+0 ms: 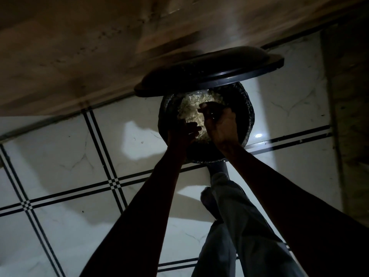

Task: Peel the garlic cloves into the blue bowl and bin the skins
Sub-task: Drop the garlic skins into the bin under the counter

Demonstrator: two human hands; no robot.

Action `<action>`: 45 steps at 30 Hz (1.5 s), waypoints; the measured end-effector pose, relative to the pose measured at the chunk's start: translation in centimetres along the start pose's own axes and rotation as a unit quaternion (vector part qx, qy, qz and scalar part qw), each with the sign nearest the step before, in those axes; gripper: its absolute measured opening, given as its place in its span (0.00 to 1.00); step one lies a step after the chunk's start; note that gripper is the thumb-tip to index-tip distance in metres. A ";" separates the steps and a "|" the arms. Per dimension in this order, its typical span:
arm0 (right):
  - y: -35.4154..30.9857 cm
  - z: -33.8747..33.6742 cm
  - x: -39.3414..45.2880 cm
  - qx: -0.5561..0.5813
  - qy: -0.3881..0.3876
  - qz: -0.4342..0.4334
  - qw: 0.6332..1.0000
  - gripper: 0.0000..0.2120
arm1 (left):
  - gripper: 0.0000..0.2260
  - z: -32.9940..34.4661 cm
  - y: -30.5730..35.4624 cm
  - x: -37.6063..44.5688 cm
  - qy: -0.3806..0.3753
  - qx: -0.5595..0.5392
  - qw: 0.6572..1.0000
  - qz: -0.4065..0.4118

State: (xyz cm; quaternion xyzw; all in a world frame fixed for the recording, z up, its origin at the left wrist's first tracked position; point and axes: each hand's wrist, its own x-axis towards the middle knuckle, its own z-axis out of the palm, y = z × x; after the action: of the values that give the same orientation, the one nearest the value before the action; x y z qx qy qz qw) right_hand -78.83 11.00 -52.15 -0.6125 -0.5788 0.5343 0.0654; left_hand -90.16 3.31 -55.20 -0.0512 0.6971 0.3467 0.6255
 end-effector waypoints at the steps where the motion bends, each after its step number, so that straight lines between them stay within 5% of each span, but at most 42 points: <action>1: -1.4 -0.1 -0.6 -0.003 -0.043 -0.011 0.999 0.14 | 0.18 0.4 0.5 -0.7 -0.008 -0.055 0.998 -0.012; 4: 0.0 0.4 -0.9 -0.088 -0.184 0.040 0.978 0.21 | 0.19 1.3 1.2 -0.9 0.007 -0.180 0.984 -0.009; 8: -0.3 0.2 -0.6 -0.096 -0.113 0.003 0.989 0.25 | 0.22 1.2 2.9 -2.6 0.015 -0.202 0.979 0.006; 10: -0.6 0.4 -1.0 -0.067 -0.166 -0.064 0.982 0.26 | 0.24 1.6 3.6 -2.6 0.009 -0.208 0.978 -0.005; 12: 0.0 0.7 -0.8 -0.093 -0.234 -0.032 0.967 0.25 | 0.22 2.1 3.9 -2.6 0.011 -0.174 0.985 -0.014; 15: 0.1 0.7 -0.3 -0.100 -0.121 0.003 0.988 0.26 | 0.16 1.5 3.3 -2.9 0.018 -0.169 0.985 0.006; 19: 0.1 0.6 -1.1 -0.063 -0.213 -0.066 0.973 0.25 | 0.13 0.6 2.0 -2.4 0.009 -0.136 0.991 0.001; 23: 0.8 -1.4 -0.9 -0.062 -0.067 0.022 0.996 0.25 | 0.16 0.9 2.6 -3.2 -0.022 -0.068 0.997 0.016; 29: -1.4 -7.2 -4.8 0.015 -0.016 0.021 1.000 0.23 | 0.15 4.1 4.8 -9.1 0.040 0.115 0.992 0.021; 31: -2.3 -10.3 -7.5 -0.010 -0.003 0.014 1.000 0.22 | 0.07 5.9 5.4 -12.8 0.039 0.167 0.984 0.057; 34: -3.4 -15.5 -12.7 -0.022 0.022 0.004 1.000 0.18 | 0.03 9.0 6.9 -19.9 0.013 0.291 0.937 0.191; 38: -4.7 -24.7 -23.0 -0.040 0.108 -0.017 0.993 0.21 | 0.10 13.5 7.6 -29.7 -0.022 0.434 0.829 0.353; 45: -3.4 -40.1 -44.7 -0.075 0.276 0.010 0.958 0.22 | 0.09 25.8 6.1 -47.8 -0.175 0.512 0.662 0.519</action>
State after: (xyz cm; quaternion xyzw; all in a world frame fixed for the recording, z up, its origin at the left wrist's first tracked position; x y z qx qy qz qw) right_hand -40.95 -1.18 -7.06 -0.7451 -0.5703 0.3001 0.1717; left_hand -61.54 4.74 -8.64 0.7090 0.5556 0.2066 0.3821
